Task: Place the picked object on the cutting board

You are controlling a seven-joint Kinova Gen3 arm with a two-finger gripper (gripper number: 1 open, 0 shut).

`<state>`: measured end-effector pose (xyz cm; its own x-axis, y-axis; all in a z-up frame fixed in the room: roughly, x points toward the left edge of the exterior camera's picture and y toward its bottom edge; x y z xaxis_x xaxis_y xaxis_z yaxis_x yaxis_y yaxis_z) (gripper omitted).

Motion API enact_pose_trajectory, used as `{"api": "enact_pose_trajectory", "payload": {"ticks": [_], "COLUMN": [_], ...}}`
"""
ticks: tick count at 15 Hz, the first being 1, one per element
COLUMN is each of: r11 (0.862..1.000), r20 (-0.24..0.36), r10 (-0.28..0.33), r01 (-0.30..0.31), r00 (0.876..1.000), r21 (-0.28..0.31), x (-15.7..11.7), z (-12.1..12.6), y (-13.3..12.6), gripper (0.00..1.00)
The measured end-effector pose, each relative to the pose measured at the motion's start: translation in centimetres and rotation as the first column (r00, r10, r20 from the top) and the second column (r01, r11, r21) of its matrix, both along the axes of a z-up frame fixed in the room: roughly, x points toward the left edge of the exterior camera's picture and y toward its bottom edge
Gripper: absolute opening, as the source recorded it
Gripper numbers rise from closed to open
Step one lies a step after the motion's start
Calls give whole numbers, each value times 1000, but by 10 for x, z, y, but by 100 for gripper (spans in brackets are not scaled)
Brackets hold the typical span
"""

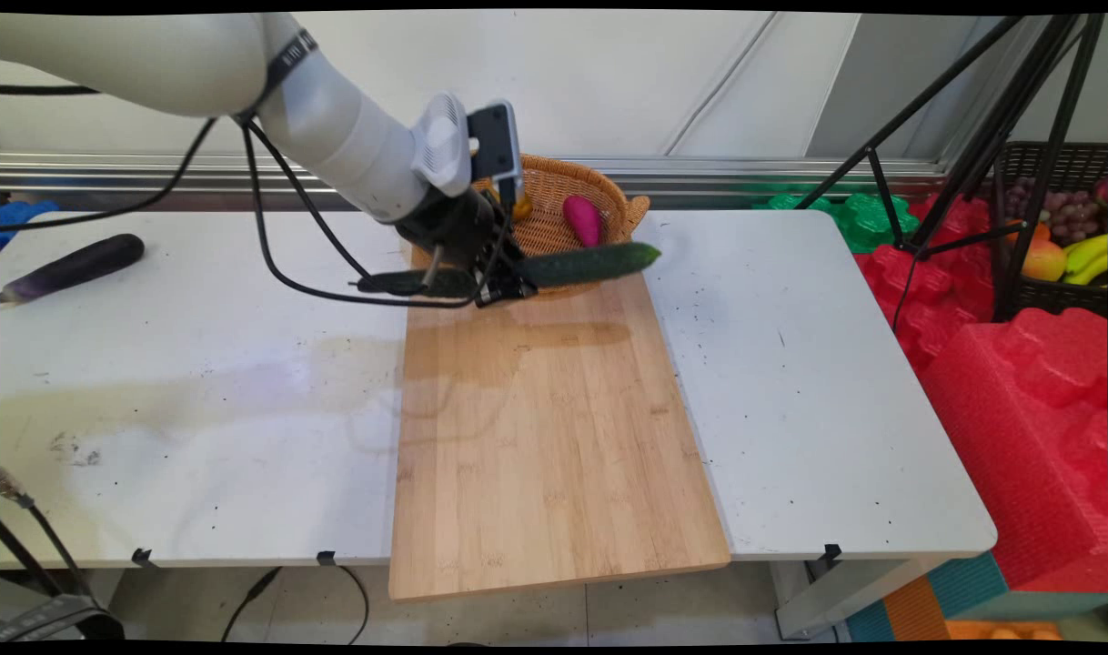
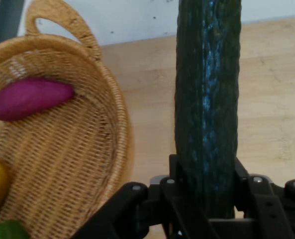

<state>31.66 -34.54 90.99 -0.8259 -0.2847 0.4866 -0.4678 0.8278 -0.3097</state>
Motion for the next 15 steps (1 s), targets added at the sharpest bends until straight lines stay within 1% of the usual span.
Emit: {"api": "enact_pose_trajectory", "payload": {"ticks": [6,10,15], "r11": [997,992,987], "r20": [15,25,31], "r10": [-26,-47,-65], "r01": [25,43,60], "r00": [1000,999,997], "r21": [67,115,149], "x": [-10,-12,-14], "z": [-39,-67,-89], "y": [-21,-33,-42], "gripper": [0,0,0]}}
